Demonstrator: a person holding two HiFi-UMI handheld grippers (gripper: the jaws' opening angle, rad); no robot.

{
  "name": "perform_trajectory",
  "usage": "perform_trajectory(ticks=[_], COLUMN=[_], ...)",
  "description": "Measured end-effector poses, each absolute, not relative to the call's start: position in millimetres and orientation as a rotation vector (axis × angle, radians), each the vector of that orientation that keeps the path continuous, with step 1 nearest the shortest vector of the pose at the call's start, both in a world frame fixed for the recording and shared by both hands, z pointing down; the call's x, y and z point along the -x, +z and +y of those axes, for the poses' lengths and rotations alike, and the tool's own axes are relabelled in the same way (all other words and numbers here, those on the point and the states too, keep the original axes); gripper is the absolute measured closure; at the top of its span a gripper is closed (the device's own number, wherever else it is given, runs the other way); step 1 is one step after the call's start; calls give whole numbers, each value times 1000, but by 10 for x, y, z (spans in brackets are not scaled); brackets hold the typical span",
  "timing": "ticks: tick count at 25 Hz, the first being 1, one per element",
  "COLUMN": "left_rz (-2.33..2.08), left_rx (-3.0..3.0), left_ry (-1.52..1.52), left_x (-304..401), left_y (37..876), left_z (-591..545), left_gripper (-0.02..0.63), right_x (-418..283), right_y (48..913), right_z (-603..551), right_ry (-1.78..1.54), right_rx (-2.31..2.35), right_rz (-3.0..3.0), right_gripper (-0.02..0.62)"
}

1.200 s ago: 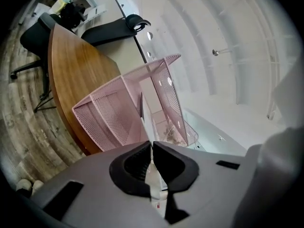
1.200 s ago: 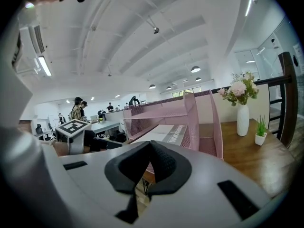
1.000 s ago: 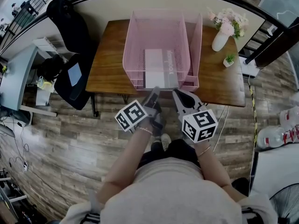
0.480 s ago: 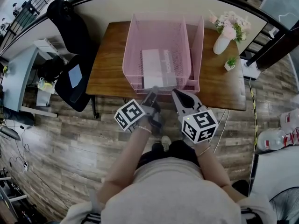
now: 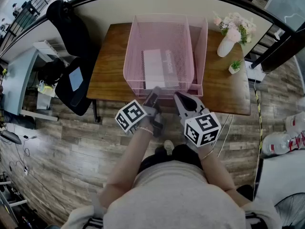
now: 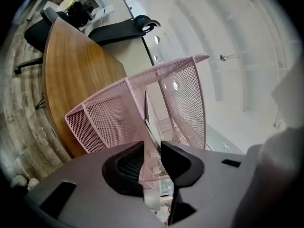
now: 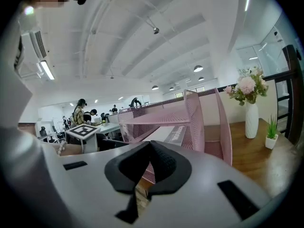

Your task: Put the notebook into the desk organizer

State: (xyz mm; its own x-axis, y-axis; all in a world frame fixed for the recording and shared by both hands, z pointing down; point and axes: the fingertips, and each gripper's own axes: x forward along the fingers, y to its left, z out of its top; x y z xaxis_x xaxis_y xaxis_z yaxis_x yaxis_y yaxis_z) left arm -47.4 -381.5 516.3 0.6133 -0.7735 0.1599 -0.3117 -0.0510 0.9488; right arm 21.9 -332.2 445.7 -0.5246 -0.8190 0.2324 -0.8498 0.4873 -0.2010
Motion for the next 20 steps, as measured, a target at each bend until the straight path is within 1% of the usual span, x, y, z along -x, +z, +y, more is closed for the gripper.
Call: perform_trajectory(ticks=[20], left_rz=[-887], left_rx=[-1749], left_ry=[-441], left_x=[463], left_y=[5034], left_z=[-3758], left_gripper=[466], right_x=[-105], right_y=[4436], right_z=[-3280], right_ry=[442], right_rx=[-1444], right_rz=[-2632], right_gripper=[583])
